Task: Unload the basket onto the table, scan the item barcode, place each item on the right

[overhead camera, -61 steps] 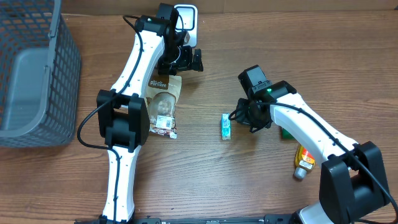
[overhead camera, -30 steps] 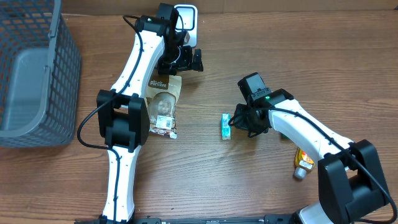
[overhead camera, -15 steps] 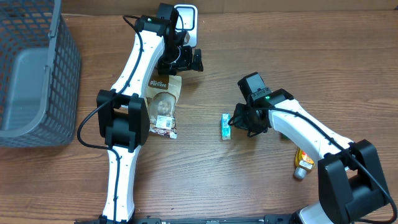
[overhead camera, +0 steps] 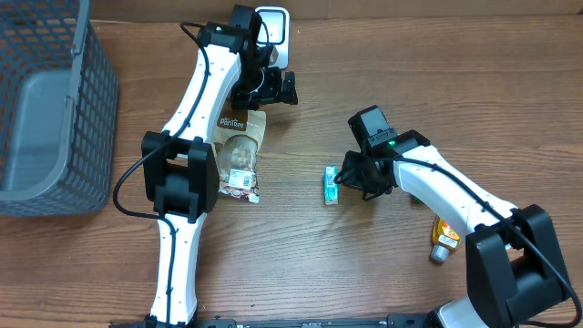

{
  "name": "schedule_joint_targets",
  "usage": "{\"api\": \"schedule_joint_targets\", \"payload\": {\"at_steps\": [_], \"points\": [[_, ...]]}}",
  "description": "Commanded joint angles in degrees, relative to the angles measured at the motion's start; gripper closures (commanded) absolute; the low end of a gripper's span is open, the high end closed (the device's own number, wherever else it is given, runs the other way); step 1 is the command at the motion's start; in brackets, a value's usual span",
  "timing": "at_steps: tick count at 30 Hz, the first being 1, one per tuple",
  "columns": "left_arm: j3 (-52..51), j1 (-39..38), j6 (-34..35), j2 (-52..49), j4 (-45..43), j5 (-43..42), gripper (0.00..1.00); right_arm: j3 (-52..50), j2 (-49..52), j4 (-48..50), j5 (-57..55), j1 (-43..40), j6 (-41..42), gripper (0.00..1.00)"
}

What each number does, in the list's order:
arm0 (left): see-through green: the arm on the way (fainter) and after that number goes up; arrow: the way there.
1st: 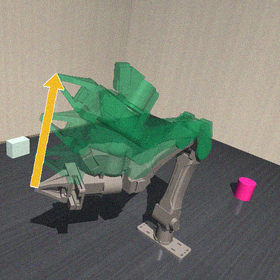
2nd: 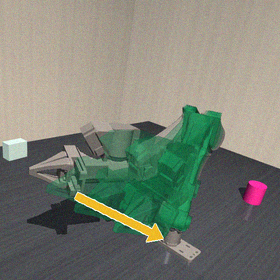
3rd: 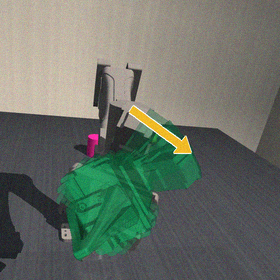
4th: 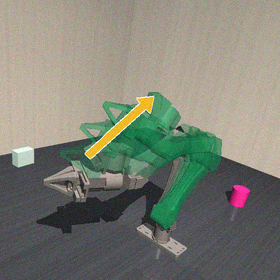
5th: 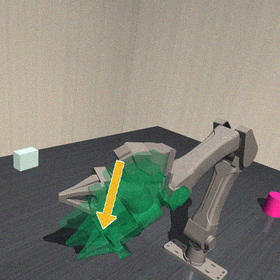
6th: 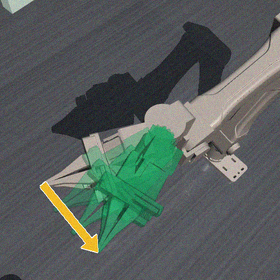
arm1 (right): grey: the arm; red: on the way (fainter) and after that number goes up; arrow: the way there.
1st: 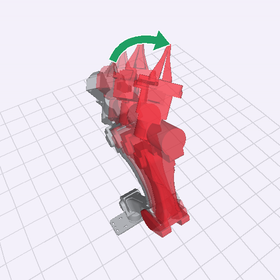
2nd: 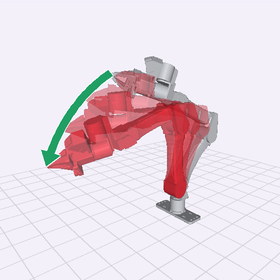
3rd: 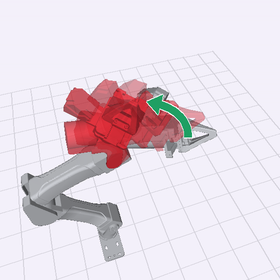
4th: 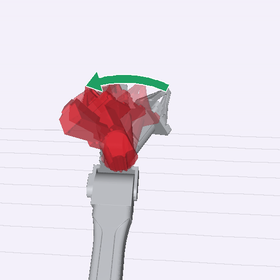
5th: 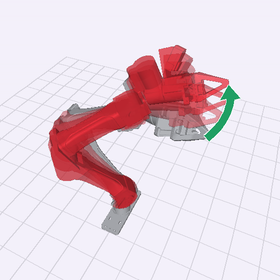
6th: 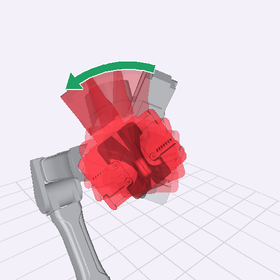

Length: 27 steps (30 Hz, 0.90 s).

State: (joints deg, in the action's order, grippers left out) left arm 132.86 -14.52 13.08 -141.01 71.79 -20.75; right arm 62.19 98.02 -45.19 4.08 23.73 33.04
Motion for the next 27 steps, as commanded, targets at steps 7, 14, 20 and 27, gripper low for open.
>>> {"api": "schedule_joint_targets", "payload": {"at_steps": [7,14,20,27], "points": [[0.48,-0.11,-1.49,2.69,-0.09,0.39,0.00,-0.48,0.04,0.17,0.31,0.33,0.20,0.84],[0.48,-0.11,-1.51,2.69,-0.09,0.39,0.00,-0.76,0.04,1.60,0.98,0.33,0.15,0.85],[0.48,-0.11,-1.49,2.69,-0.09,0.39,0.00,-2.25,0.04,5.03,-0.94,0.33,0.20,0.95],[0.48,-0.11,-1.49,2.69,-0.09,0.39,0.00,-2.25,0.07,5.05,-0.17,0.33,0.15,0.96]]}}
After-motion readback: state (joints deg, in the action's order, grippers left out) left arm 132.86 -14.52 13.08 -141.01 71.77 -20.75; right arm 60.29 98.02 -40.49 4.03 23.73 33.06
